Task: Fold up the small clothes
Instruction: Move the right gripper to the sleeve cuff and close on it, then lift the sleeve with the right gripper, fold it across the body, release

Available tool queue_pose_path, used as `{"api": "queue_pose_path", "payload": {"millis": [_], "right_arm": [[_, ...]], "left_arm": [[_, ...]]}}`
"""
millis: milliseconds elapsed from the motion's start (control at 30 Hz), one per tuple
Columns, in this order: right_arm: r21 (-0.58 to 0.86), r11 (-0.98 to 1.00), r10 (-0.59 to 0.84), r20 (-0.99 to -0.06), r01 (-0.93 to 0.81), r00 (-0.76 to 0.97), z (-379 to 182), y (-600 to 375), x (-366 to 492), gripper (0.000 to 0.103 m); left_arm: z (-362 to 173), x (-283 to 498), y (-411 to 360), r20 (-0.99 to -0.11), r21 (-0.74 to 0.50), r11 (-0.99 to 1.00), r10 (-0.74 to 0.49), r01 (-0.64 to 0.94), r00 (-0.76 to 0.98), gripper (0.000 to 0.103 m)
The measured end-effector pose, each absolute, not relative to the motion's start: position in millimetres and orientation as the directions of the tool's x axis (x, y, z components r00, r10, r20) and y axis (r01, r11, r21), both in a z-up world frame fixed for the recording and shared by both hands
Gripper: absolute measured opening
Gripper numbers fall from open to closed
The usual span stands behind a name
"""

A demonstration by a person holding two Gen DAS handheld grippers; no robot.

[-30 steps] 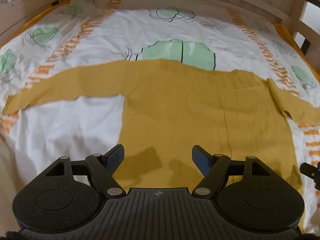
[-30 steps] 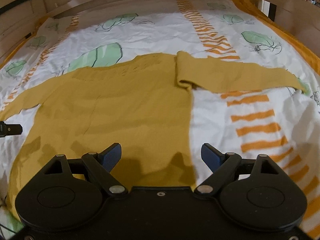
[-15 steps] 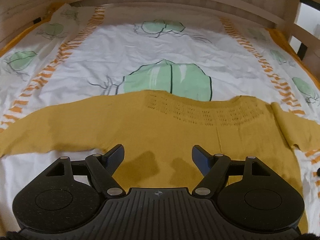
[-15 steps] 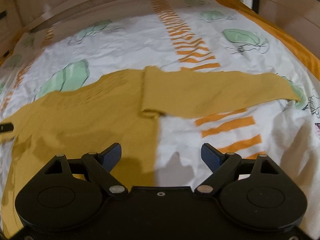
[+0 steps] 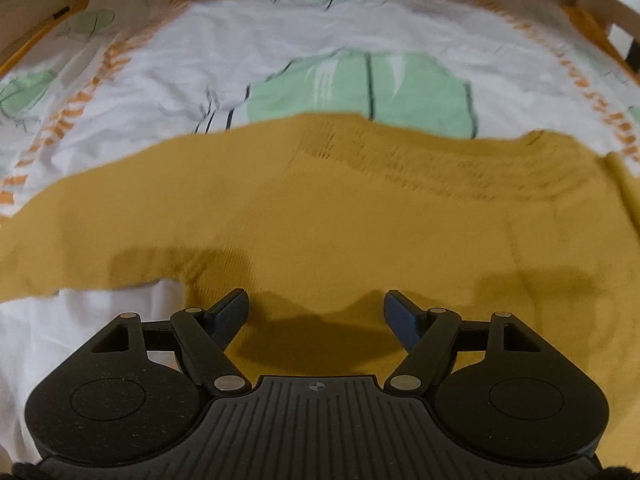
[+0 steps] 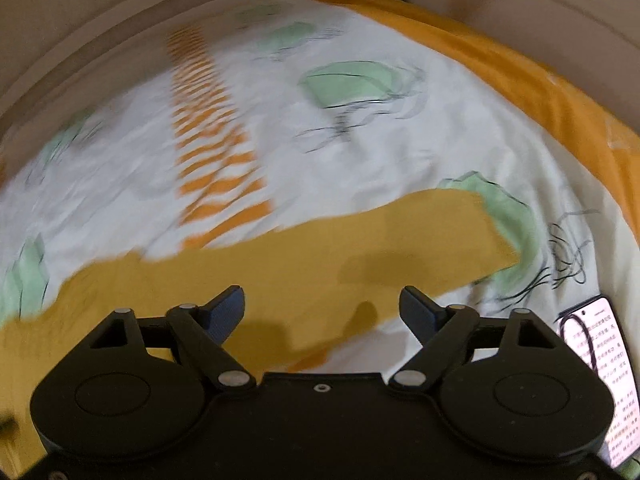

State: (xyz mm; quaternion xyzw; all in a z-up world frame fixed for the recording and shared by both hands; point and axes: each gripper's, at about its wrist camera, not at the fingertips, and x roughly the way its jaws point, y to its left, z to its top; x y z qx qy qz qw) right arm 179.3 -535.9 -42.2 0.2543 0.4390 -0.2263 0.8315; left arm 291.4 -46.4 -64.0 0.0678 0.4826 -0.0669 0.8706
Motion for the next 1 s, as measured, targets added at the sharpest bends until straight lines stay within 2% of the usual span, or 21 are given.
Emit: {"api": "queue_pose_path", "payload": {"millis": [167,367,633,733,800,833,867,1000], "right_arm": [[0.244,0.699,-0.182,-0.848,0.672,0.498,-57.4,-587.7,179.6,0.08],[0.208,0.683,-0.235,-0.845,0.7,0.48,-71.1,-627.5,172.7,0.08],[0.269,0.642,-0.163,-0.867,0.718,0.471,-102.4,-651.7,168.2,0.079],[0.314,0.627,-0.129,-0.861,0.713,0.493,-108.0,-649.3,167.4,0.06],[0.344,0.618,-0.114,-0.85,0.707,0.514,-105.1,-647.0,166.9,0.037],[0.326,0.63,-0.129,-0.851,0.705,0.509,-100.7,-643.6,168.4,0.03],[0.304,0.648,-0.141,-0.853,0.698,0.502,-96.3,-640.8,169.8,0.018],[0.289,0.696,-0.15,-0.837,0.658,0.526,-70.4,-624.5,176.2,0.013]], "left_arm": [[-70.1,291.2,-39.3,-0.845,0.004,0.988,-0.077,0.152,0.529,0.075],[-74.6,289.6,-47.8,-0.841,0.052,0.982,-0.055,0.182,0.539,0.079],[-72.2,298.4,-45.2,-0.864,0.022,0.984,-0.072,0.179,0.499,0.078],[-70.4,298.7,-44.6,-0.865,0.017,0.984,-0.074,0.175,0.497,0.077],[-68.9,297.8,-45.2,-0.863,0.018,0.983,-0.076,0.181,0.5,0.075],[-67.6,297.2,-45.3,-0.862,0.019,0.982,-0.078,0.186,0.502,0.074],[-66.1,296.7,-45.2,-0.86,0.016,0.982,-0.083,0.189,0.503,0.074],[-56.4,295.1,-42.8,-0.854,-0.022,0.982,-0.117,0.19,0.507,0.074]]}}
